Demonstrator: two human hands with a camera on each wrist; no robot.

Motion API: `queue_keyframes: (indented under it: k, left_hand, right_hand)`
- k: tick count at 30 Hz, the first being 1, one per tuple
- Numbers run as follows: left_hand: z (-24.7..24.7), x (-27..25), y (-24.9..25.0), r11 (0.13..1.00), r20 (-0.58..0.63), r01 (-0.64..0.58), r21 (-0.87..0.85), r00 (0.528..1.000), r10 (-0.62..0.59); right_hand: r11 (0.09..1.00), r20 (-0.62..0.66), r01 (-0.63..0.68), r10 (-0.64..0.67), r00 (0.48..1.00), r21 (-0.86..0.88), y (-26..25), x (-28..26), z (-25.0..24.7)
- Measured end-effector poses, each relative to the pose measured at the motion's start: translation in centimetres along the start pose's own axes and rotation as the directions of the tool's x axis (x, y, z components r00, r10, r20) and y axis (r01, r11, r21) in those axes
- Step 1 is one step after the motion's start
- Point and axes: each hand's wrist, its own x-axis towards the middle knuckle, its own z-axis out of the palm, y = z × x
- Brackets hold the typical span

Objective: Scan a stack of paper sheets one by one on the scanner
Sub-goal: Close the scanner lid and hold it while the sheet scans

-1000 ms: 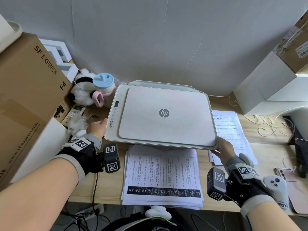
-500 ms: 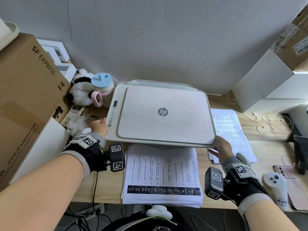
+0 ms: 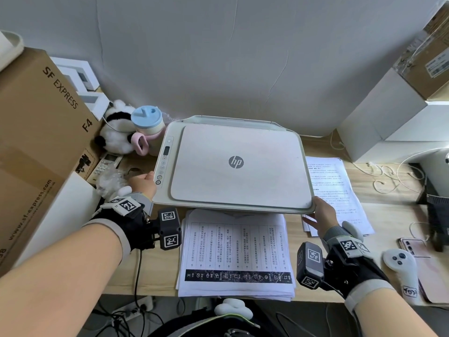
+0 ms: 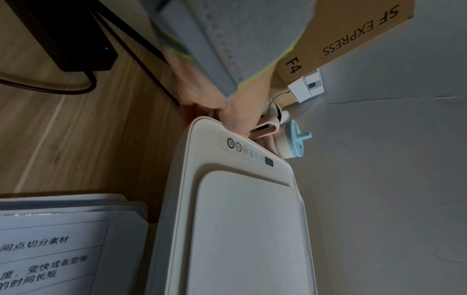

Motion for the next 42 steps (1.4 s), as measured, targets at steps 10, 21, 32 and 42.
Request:
queue_keyframes:
  k: [10, 21, 32, 42]
  left_hand:
    - [-0.2, -0.2, 0.0, 1.000, 0.002, 0.001, 0.015, 1.000, -0.001]
    - [0.2, 0.8, -1.0, 0.999, -0.013, -0.035, -0.009, 0.999, 0.035]
    - [0.4, 1.3, -1.4, 0.999, -0.020, -0.047, 0.013, 0.999, 0.047]
    - [0.5, 1.7, -1.8, 0.999, -0.020, -0.048, -0.001, 0.999, 0.048]
  right_hand:
    - [1.000, -0.007, 0.008, -0.008, 1.000, 0.010, 0.2, 0.0, 0.2]
    - [1.000, -0.007, 0.013, -0.013, 1.000, 0.008, 0.3, -0.1, 0.3]
    - [1.000, -0.003, 0.023, -0.023, 1.000, -0.007, 0.5, 0.0, 0.3]
    - [1.000, -0.008, 0.024, -0.024, 1.000, -0.003, 0.6, 0.2, 0.3]
